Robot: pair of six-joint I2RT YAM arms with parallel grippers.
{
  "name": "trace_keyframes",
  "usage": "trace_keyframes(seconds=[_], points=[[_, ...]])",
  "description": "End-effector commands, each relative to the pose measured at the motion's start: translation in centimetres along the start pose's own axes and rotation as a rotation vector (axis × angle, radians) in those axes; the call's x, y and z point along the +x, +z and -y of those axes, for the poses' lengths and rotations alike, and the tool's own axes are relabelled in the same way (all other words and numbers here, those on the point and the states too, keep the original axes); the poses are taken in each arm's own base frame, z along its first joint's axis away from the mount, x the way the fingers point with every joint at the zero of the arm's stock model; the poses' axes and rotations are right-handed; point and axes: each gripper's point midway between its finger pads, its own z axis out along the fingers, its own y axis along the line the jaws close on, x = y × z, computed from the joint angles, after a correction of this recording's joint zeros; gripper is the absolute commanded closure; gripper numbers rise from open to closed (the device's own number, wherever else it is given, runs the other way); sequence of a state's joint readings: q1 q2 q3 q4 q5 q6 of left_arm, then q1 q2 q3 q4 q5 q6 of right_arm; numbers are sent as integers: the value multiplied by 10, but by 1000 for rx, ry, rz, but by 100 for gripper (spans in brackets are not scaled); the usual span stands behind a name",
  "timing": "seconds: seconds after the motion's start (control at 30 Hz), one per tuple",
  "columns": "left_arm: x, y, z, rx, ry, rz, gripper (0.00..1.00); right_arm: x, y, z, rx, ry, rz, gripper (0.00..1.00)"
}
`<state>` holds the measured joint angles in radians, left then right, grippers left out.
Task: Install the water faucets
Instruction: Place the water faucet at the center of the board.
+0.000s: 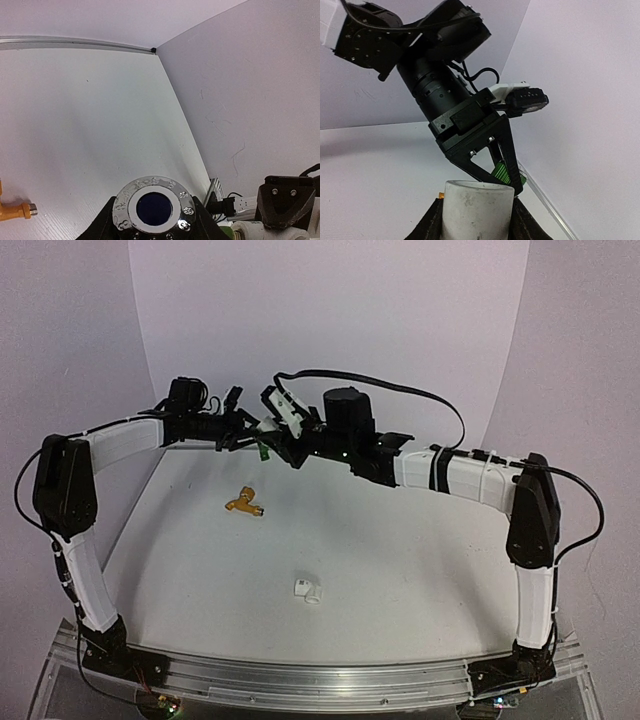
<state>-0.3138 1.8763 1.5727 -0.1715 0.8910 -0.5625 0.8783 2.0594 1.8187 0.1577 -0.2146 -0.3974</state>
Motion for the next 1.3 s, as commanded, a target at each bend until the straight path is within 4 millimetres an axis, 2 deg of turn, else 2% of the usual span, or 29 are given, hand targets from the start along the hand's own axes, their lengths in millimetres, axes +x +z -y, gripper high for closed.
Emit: trace_keyframes(seconds=[0.0, 0.3, 0.57, 0.87, 1.0, 1.27], points=[[-15, -30, 103, 168, 164, 85, 100, 29, -3, 34, 200, 87, -83, 100], [-22, -32, 116, 189, 144, 173, 100, 30, -5, 43, 324, 245, -33, 100], [-23, -35, 126, 205, 153, 245, 100, 31, -1, 41, 375, 357, -22, 100], [-26, -37, 138, 258, 200, 310, 100, 24, -3, 28, 312, 535, 12, 100], [-23, -37, 138, 259, 210, 329, 100, 19, -6, 26, 292, 614, 28, 100], [-16, -38, 149, 247, 278, 371, 100, 17, -7, 20, 252, 726, 8, 100]])
